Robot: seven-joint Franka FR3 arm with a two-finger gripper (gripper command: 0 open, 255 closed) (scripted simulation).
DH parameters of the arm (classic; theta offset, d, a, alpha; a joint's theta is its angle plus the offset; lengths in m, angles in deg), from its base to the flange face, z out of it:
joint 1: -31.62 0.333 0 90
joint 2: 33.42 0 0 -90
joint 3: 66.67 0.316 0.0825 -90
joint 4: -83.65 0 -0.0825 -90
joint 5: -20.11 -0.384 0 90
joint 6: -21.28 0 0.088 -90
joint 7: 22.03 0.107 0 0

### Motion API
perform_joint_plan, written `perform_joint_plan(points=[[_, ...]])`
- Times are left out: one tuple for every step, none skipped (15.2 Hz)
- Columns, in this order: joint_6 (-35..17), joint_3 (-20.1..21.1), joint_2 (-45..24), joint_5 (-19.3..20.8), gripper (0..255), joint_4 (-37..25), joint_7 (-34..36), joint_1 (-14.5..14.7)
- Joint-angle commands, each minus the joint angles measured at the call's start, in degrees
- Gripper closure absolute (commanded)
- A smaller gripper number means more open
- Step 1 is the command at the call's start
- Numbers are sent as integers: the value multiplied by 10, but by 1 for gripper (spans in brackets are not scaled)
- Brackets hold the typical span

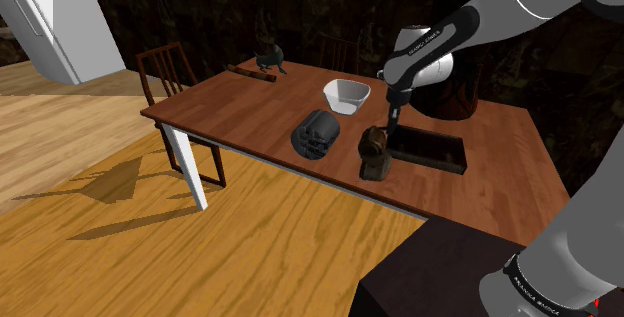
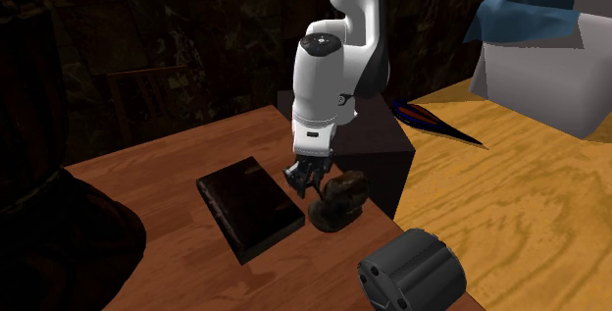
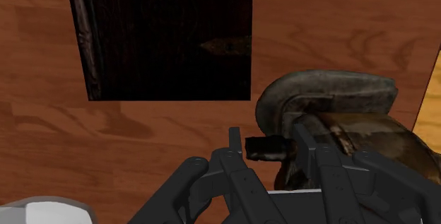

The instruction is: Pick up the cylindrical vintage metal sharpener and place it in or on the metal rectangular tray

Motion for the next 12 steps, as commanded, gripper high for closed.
perform_joint_plan(points=[[15, -1, 12, 5, 255, -4, 3, 1], [23, -2, 18, 7, 255, -6, 4, 2], [30, -2, 23, 10, 255, -8, 6, 2], [37, -3, 28, 12, 255, -11, 7, 2], [45, -3, 33, 14, 255, -13, 8, 3], [52, -3, 38, 16, 255, -16, 9, 3], [60, -3, 43, 18, 255, -18, 10, 3], [67, -4, 48, 19, 255, -21, 11, 4], [74, -4, 53, 21, 255, -24, 12, 4], [82, -4, 57, 23, 255, -27, 13, 4], [89, -4, 62, 24, 255, -30, 14, 4], [97, -4, 66, 26, 255, -34, 15, 5]])
